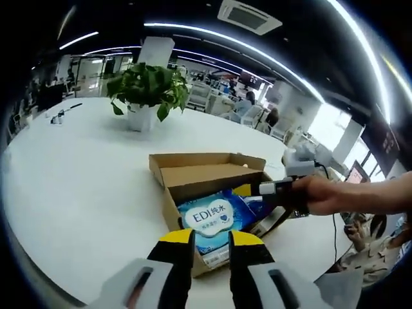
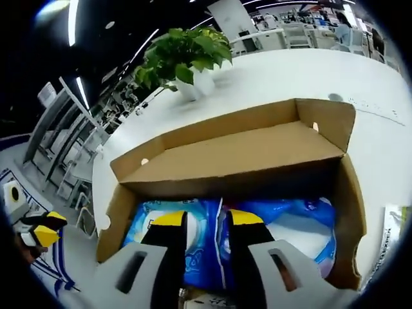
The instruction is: Operate the shoe box by opening the lid, removing the specified soft item, and placing it in the target area until the item is outside and the box remains undamaged.
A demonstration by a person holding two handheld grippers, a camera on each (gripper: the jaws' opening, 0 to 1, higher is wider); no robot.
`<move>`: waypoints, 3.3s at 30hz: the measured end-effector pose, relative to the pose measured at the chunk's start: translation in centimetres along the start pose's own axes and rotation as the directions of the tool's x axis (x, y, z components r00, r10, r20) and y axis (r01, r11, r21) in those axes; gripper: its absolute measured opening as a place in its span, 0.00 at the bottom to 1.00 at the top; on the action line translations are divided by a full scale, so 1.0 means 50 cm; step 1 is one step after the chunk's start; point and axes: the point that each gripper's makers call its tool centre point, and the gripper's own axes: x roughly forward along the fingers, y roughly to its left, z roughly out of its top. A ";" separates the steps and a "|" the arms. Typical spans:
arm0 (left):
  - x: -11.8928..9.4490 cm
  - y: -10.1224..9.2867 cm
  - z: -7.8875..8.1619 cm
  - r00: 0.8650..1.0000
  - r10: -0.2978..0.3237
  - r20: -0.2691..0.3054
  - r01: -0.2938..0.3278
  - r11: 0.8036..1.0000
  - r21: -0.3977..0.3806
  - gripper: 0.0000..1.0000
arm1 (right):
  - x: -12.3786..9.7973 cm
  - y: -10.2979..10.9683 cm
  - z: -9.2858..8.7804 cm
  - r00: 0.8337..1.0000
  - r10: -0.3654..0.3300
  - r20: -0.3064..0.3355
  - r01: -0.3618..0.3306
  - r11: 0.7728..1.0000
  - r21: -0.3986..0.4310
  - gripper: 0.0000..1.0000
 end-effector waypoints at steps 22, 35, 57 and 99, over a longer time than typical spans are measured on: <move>-0.019 0.038 -0.018 1.000 0.003 -0.019 -0.004 0.999 -0.050 0.21 | 0.030 0.006 -0.008 0.998 -0.062 -0.013 0.061 0.996 -0.059 0.03; 0.012 0.011 -0.033 0.999 -0.040 -0.030 0.038 0.997 -0.066 0.21 | -0.009 0.014 0.002 0.997 -0.068 0.039 0.069 0.997 -0.034 0.01; 0.028 -0.029 -0.040 0.995 -0.095 -0.040 0.092 0.994 -0.057 0.21 | -0.086 0.030 0.009 0.980 -0.077 0.184 0.044 0.983 0.178 0.00; 0.168 -0.087 -0.049 0.978 -0.157 -0.135 0.160 0.987 0.018 0.21 | -0.237 -0.064 0.020 0.934 -0.144 0.327 0.016 0.931 0.364 0.00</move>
